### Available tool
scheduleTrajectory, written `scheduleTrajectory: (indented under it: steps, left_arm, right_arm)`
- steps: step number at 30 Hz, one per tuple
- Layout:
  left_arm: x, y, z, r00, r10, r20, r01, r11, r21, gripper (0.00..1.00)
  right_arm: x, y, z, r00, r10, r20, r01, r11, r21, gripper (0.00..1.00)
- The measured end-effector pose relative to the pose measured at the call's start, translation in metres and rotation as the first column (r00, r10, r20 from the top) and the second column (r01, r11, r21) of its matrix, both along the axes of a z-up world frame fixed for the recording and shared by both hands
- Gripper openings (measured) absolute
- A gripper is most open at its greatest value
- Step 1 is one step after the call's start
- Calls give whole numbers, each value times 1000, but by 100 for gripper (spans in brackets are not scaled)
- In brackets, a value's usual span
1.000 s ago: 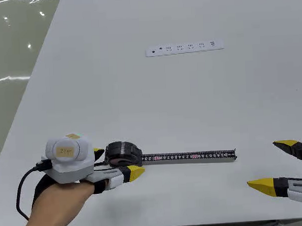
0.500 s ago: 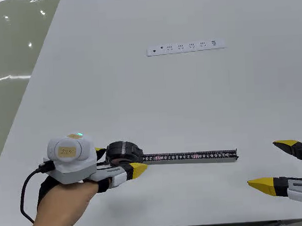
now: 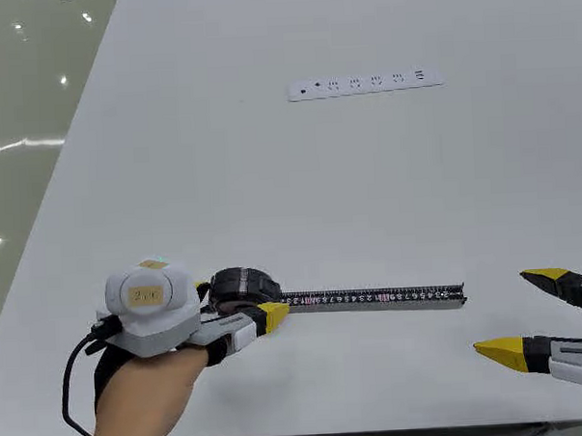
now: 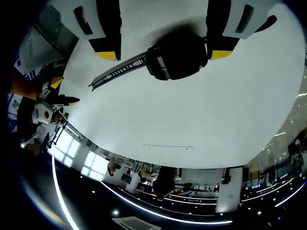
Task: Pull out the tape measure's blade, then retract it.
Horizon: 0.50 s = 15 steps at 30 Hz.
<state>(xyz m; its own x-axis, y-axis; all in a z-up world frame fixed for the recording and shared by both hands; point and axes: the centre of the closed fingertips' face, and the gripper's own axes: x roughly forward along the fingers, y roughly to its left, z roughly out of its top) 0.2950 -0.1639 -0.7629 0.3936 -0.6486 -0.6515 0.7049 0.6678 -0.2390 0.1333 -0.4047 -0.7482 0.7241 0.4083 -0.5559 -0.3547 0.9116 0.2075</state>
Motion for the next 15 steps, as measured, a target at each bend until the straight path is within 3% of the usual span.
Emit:
scheduleTrajectory:
  steps: [15]
  left_arm:
    - [8, 2, -12, 996, 88, -4, -88, 996, 17, 63]
  right_arm:
    - [7, 3, -7, 1000, 15, 2, -15, 1000, 22, 77]
